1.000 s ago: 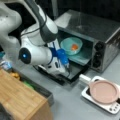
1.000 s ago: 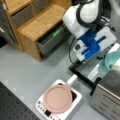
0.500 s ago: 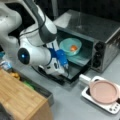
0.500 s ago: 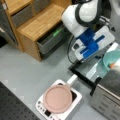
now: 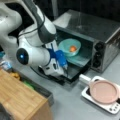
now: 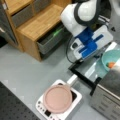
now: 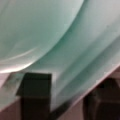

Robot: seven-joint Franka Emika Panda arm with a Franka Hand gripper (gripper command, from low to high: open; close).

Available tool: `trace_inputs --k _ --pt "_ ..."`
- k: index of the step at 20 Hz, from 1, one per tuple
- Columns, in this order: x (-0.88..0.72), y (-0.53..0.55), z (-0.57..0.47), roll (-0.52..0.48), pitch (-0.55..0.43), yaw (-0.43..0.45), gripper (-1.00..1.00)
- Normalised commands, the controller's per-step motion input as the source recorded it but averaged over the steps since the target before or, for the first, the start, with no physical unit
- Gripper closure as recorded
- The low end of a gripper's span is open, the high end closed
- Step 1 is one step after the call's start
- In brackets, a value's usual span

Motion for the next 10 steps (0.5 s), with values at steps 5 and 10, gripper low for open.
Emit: trace_inputs --k 5,10 --pt "0.46 -0.44 0.06 0.021 -0.026 0.317 1.00" --pt "0.47 -0.48 0.06 0.027 -0.019 0.333 1.00"
